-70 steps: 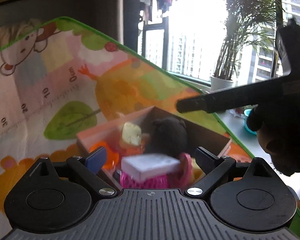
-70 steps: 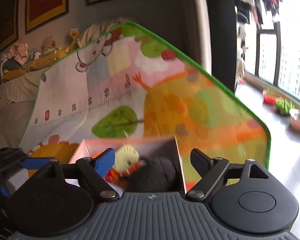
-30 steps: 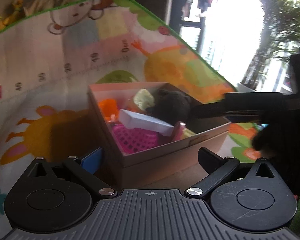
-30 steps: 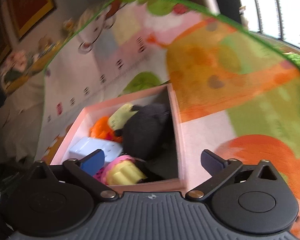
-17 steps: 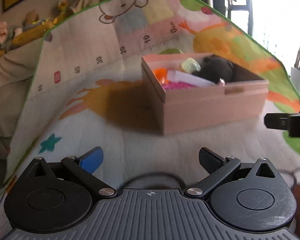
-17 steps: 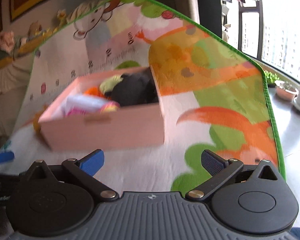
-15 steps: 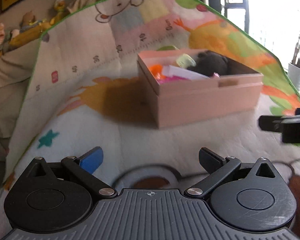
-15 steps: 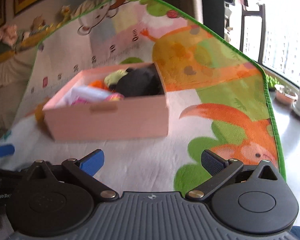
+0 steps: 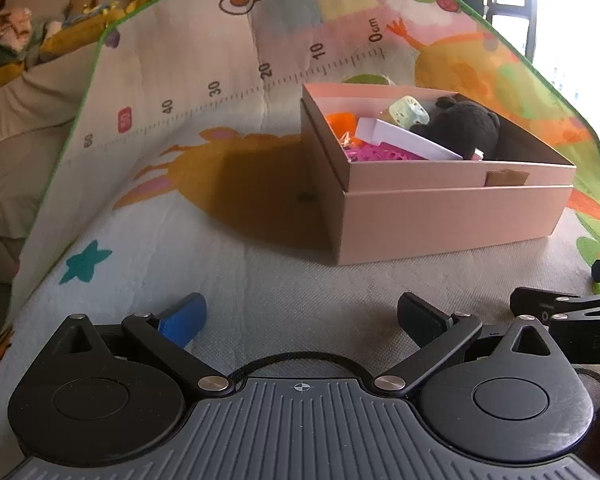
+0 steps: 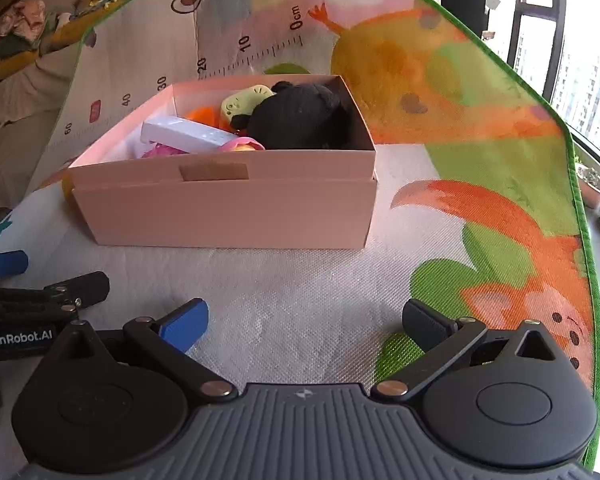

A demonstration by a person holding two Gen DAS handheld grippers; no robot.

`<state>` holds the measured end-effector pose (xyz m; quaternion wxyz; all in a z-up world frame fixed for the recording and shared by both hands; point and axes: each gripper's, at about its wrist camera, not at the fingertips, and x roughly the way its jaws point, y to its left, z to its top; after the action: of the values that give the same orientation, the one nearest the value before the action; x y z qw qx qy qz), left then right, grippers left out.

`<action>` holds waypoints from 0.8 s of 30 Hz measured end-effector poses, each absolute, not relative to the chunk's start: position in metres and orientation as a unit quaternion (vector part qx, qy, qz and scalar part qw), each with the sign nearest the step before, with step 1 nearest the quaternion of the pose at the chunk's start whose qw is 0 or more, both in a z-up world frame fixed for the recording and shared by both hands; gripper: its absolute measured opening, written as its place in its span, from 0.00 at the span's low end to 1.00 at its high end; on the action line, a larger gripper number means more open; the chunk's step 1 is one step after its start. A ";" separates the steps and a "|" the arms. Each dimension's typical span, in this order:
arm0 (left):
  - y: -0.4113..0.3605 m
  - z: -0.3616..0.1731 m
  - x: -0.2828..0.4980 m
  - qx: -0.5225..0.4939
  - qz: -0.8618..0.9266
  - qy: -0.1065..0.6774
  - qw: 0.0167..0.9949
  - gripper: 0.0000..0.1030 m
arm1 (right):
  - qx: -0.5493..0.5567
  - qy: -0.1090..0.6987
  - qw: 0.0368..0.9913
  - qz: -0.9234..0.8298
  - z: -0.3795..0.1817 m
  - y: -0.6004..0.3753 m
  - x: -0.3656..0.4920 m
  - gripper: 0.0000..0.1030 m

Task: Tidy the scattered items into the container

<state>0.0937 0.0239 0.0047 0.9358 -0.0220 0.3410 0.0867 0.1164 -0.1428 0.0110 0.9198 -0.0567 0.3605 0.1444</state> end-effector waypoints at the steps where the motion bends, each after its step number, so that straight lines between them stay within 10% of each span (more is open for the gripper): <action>1: 0.025 0.004 0.095 -0.026 0.086 0.342 0.935 1.00 | -0.058 0.360 0.920 0.142 0.010 -0.142 0.118 1.00; 24: 0.028 0.005 0.095 -0.031 0.086 0.342 0.935 1.00 | -0.049 0.338 0.931 0.130 0.006 -0.141 0.120 1.00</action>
<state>0.0948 0.0277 0.0045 0.9354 -0.0313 0.3415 0.0863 0.1196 -0.1408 0.0061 0.9308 -0.0492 0.3381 0.1299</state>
